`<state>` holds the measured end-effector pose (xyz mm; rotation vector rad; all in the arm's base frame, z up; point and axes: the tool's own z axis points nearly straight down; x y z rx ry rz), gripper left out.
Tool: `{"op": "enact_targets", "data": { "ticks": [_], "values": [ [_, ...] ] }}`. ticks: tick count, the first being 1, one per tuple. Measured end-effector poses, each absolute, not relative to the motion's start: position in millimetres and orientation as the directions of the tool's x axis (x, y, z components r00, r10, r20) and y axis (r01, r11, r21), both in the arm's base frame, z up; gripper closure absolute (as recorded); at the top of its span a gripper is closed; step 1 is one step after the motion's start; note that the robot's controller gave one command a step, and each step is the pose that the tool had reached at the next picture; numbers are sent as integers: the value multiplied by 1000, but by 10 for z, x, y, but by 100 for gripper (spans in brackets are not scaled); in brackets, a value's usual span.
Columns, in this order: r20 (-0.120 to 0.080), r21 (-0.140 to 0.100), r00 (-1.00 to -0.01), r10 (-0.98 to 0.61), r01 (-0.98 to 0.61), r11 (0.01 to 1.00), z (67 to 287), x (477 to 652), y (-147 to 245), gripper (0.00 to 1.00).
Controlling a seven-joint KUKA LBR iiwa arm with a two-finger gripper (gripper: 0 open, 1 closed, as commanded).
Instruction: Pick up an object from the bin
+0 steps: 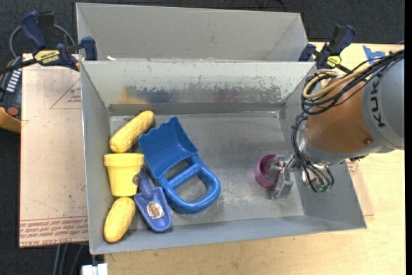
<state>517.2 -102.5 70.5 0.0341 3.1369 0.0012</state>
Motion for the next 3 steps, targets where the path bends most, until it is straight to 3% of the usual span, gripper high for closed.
{"op": "enact_targets", "data": {
  "ticks": [1, 2, 3],
  "values": [
    [0, 2, -999, 33, 33, 999, 1409, 5240, -1087, 100],
    [-9, 1, -999, 51, 51, 999, 1769, 5310, -1125, 100],
    [0, 3, -999, 45, 45, 999, 2294, 5128, -1167, 100]
  ]
}}
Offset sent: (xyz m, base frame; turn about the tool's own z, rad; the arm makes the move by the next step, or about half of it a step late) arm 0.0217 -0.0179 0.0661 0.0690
